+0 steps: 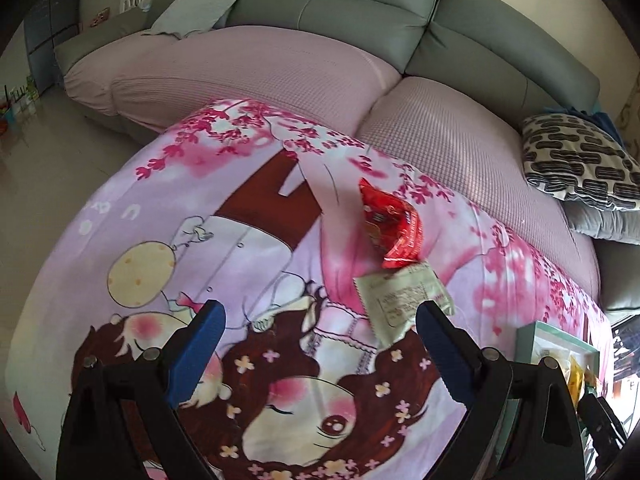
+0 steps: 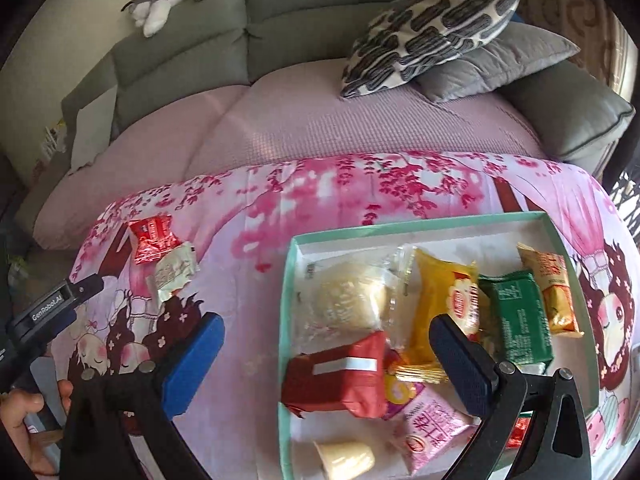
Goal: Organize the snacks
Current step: 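Move both open grippers back toward the red bag and white pack, then grasp the red bag with the left gripper while the right gripper grasps the white pack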
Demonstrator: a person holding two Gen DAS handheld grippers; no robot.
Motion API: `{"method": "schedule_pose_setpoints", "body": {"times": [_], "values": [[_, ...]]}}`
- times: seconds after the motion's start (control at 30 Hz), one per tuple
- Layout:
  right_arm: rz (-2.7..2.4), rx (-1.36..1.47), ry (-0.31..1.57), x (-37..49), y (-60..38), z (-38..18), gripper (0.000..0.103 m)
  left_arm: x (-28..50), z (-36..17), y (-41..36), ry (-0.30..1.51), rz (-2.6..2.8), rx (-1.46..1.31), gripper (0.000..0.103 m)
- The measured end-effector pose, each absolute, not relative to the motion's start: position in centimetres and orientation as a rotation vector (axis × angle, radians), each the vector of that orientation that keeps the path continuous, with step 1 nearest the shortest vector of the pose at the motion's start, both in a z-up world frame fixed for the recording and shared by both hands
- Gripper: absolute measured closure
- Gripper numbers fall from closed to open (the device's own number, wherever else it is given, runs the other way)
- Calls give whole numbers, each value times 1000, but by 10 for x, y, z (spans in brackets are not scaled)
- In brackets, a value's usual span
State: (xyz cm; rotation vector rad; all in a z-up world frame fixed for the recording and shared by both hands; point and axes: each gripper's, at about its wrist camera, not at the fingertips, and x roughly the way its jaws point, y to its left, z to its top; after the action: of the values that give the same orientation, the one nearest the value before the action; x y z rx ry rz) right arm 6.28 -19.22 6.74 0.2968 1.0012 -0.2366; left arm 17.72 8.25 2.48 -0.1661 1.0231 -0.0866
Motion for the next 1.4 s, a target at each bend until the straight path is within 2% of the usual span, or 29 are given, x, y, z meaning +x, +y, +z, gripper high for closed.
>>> {"method": "schedule_pose_setpoints", "body": {"times": [0.4, 0.8, 1.4], "values": [[-36, 208, 1019, 136, -108, 30, 0, 205, 13, 95, 1060, -105, -179, 7], [69, 73, 1078, 188, -65, -15, 0, 224, 4, 100, 1086, -139, -194, 7], [-35, 132, 1104, 214, -100, -40, 0, 252, 9, 63, 1106, -304, -200, 7]]}}
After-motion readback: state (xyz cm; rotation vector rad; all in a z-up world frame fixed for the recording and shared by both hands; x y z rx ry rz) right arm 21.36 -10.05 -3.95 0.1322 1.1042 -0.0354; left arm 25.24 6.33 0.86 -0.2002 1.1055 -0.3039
